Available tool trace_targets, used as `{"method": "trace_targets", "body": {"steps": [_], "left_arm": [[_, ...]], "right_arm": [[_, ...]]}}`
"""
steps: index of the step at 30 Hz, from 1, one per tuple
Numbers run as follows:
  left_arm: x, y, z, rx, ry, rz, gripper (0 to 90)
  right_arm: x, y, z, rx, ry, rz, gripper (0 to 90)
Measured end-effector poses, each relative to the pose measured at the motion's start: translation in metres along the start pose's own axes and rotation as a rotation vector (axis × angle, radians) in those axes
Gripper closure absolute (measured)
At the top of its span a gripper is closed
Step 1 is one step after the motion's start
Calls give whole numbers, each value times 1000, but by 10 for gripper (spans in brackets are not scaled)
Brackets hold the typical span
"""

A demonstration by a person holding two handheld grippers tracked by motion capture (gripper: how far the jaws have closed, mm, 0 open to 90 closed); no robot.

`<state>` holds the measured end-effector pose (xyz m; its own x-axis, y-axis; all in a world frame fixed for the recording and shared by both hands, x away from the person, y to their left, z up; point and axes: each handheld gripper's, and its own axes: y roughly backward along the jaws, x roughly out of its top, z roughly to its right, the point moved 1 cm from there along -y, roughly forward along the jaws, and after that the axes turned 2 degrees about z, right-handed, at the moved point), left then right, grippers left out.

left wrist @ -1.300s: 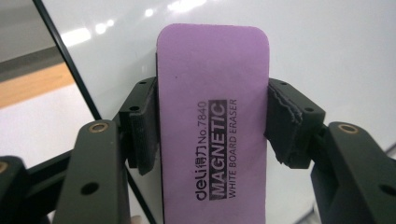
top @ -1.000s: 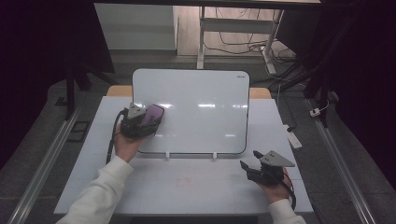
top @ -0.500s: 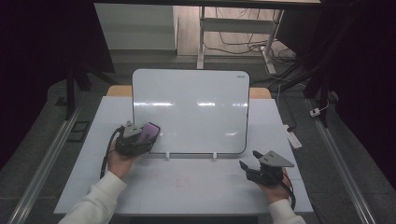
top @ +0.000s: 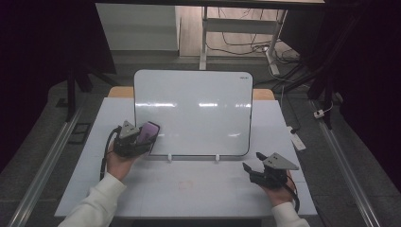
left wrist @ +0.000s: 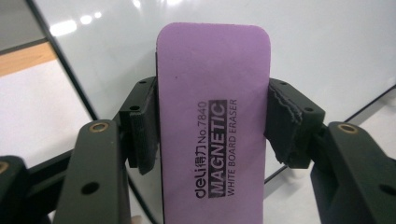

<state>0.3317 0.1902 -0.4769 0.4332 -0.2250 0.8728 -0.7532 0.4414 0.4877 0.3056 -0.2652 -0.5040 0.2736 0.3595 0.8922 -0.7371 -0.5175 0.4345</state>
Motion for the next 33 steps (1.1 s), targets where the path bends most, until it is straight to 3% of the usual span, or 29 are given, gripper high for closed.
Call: {"method": "trace_targets", "body": {"steps": [13, 17, 33], "left_arm": [[9, 4, 19, -161, 50, 50, 416], [9, 4, 26, -185, 42, 65, 416], [12, -9, 54, -279, 30, 49, 416]], "right_arm": [[9, -1, -19, 58, 26, 13, 319], [11, -1, -25, 77, 30, 18, 319], [22, -9, -55, 180, 27, 45, 317]]}}
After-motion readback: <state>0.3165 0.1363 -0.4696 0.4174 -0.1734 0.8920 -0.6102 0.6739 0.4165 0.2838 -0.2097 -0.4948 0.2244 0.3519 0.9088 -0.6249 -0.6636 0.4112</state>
